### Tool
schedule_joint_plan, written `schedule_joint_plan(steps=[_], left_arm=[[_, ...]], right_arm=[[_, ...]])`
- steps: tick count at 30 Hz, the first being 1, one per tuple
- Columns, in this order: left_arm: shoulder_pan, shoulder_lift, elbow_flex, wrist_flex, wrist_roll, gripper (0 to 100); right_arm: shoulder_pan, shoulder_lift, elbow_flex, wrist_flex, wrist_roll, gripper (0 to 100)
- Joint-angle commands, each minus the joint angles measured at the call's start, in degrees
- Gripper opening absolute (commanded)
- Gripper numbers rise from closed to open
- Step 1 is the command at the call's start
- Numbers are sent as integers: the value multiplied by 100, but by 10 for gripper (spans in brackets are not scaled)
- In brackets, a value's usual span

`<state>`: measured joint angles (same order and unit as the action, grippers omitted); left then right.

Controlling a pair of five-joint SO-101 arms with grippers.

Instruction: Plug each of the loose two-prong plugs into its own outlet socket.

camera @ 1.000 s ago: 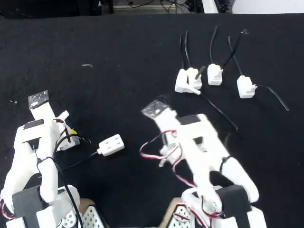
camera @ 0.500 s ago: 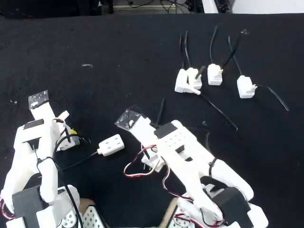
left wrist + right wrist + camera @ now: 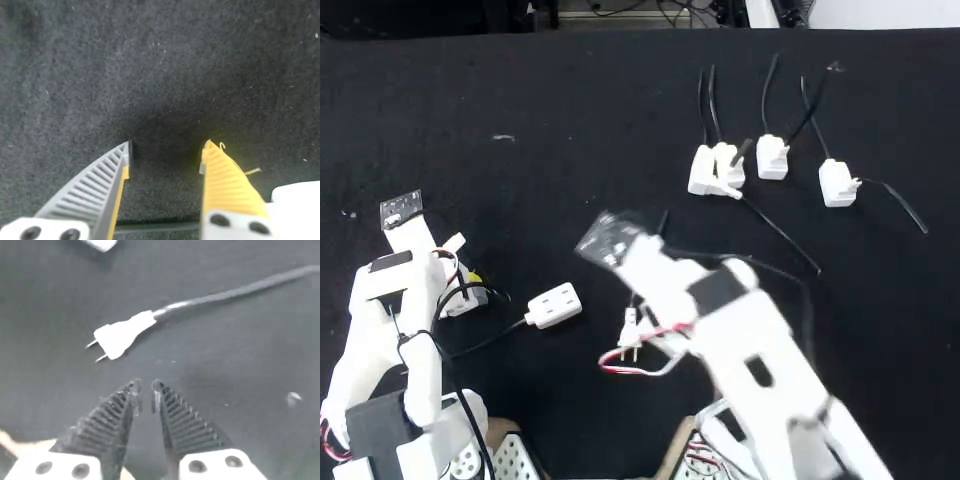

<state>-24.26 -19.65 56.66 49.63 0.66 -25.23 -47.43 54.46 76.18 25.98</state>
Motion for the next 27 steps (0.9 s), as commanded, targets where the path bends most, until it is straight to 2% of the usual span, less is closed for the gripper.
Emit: schedule_joint_plan(steps=[1, 3, 8, 10, 16, 21, 27], left_arm=[[-92, -132, -119, -53, 62, 230], [-92, -132, -119, -53, 62, 230], [-92, -132, -101, -62, 62, 230], [-92, -132, -101, -62, 62, 230], [-92, -114, -110, -62, 62, 230], [-92, -114, -101, -62, 62, 230], [-92, -88, -110, -62, 62, 230]], right_arm=[[229, -901, 444, -484, -334, 40], [220, -1086, 927, -1011, -571, 53], [149, -1130, 2105, -2954, -1134, 203], [-105, -1130, 2334, -3385, -1407, 208], [-1064, -1130, 2273, -3754, -2497, 188], [-1064, -1130, 2290, -3895, -3059, 213], [-1055, -1121, 2290, -3903, -3121, 212]])
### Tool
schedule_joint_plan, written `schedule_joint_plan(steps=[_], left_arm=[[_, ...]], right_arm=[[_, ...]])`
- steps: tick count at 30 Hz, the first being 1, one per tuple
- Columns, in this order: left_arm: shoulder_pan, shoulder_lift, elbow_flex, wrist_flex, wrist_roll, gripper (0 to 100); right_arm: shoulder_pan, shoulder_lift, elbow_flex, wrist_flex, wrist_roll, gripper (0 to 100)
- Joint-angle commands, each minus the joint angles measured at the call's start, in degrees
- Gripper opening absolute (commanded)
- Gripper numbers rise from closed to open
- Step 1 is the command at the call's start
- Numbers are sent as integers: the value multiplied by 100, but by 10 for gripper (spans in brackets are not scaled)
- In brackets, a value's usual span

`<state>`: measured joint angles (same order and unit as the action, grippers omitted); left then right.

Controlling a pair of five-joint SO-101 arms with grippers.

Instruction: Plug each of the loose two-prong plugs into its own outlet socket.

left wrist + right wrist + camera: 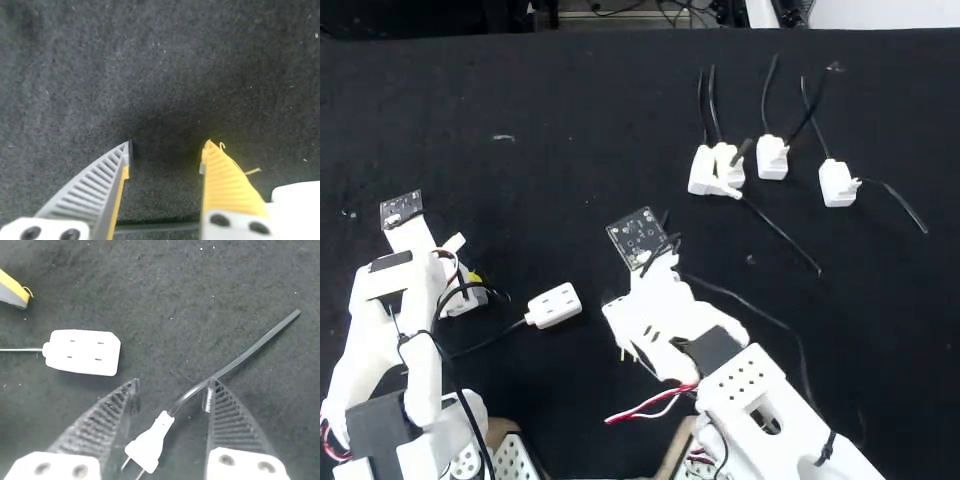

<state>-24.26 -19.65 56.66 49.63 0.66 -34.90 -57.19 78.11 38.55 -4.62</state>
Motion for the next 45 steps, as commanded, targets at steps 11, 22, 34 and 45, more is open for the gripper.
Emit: schedule_joint_plan(steps=[11, 22, 34, 45], left_arm=[[-84, -79, -119, -70, 62, 230], [-84, -79, -119, -70, 62, 230], [-84, -114, -110, -70, 62, 230], [-75, -114, -110, -70, 62, 230]], right_arm=[[580, 1499, -1174, 343, -62, 212], [-299, 3477, -1771, 62, -88, 209], [862, 3187, -2026, 1020, 360, 12], [3253, 558, -1103, 2400, 1477, 12]])
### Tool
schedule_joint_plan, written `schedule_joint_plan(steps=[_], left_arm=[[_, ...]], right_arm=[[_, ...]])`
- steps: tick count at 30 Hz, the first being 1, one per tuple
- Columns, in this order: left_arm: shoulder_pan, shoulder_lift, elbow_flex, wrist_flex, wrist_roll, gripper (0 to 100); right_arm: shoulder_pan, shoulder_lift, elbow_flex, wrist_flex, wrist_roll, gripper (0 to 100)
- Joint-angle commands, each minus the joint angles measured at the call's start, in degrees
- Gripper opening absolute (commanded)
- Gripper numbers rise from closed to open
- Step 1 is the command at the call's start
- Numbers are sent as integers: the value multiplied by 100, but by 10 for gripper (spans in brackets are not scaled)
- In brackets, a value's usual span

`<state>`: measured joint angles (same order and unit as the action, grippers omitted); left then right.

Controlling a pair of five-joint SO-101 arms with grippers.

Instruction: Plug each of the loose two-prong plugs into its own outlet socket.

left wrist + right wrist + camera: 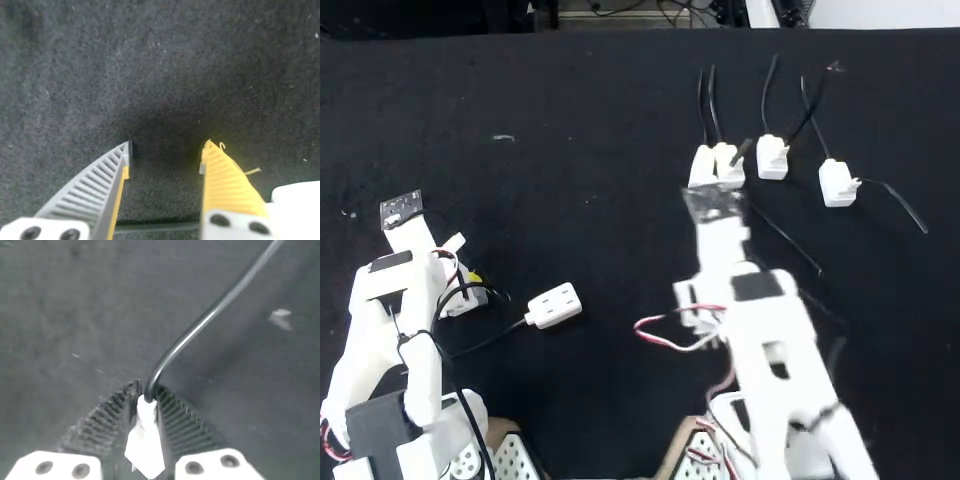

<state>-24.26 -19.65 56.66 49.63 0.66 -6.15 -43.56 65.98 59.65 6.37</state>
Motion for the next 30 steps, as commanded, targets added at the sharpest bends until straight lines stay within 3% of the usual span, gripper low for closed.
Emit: schedule_joint_plan(steps=[1, 6, 12, 15, 18, 21, 24, 27, 30], left_arm=[[-75, -114, -110, -70, 62, 230], [-84, -114, -101, -70, 62, 230], [-84, -114, -101, -70, 62, 230], [-92, -114, -101, -70, 62, 230], [-92, -105, -101, -70, 62, 230], [-92, -114, -92, -62, 62, 230], [-92, -123, -92, -62, 62, 230], [-92, -123, -92, -62, 62, 230], [-92, -123, -92, -62, 62, 230]], right_arm=[[387, -1024, 198, 387, 527, 14], [378, -1481, 655, 193, 967, 21], [167, -989, 585, 211, 967, 240], [-132, -752, 277, 343, 967, 211], [141, -646, -418, 651, 1029, 188], [712, -611, -963, 1029, 1767, 152], [853, -611, -769, 1204, 3130, 97], [844, -611, -101, 800, 4545, 69], [844, -611, 576, 44, 4949, 67]])
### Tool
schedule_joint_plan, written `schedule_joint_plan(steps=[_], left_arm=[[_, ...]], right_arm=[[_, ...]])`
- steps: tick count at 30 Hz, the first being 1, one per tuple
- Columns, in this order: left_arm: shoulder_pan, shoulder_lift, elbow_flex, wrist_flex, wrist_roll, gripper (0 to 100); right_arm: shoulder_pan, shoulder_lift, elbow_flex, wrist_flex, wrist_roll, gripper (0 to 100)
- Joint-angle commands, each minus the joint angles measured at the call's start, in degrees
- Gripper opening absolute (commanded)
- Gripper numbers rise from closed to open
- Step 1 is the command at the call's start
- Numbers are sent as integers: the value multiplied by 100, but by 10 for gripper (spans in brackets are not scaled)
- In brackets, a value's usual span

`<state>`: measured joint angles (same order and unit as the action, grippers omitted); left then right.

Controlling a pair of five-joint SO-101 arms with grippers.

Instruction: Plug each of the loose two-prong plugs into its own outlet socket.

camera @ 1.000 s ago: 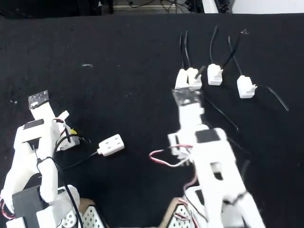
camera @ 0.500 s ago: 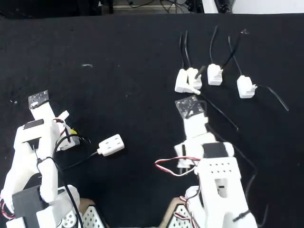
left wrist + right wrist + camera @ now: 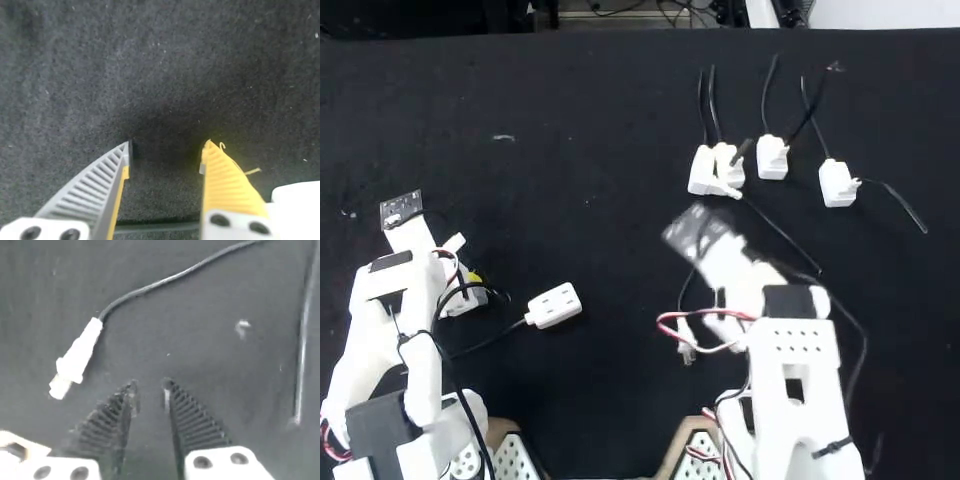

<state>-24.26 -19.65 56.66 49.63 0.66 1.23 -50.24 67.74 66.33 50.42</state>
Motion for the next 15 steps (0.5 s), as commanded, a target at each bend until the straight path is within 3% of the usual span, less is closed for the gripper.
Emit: schedule_joint_plan(steps=[1, 6, 11, 15], left_arm=[[-92, -123, -92, -62, 62, 230], [-92, -123, -92, -44, 62, 230], [-92, -123, -92, -44, 62, 230], [-101, -123, -92, -44, 62, 230]], right_arm=[[105, 57, 567, -853, 545, 67], [9, 57, 1024, -1284, 615, 67], [-756, 57, 1297, -1152, 703, 66], [-1556, 13, 1165, -1204, -18, 64]])
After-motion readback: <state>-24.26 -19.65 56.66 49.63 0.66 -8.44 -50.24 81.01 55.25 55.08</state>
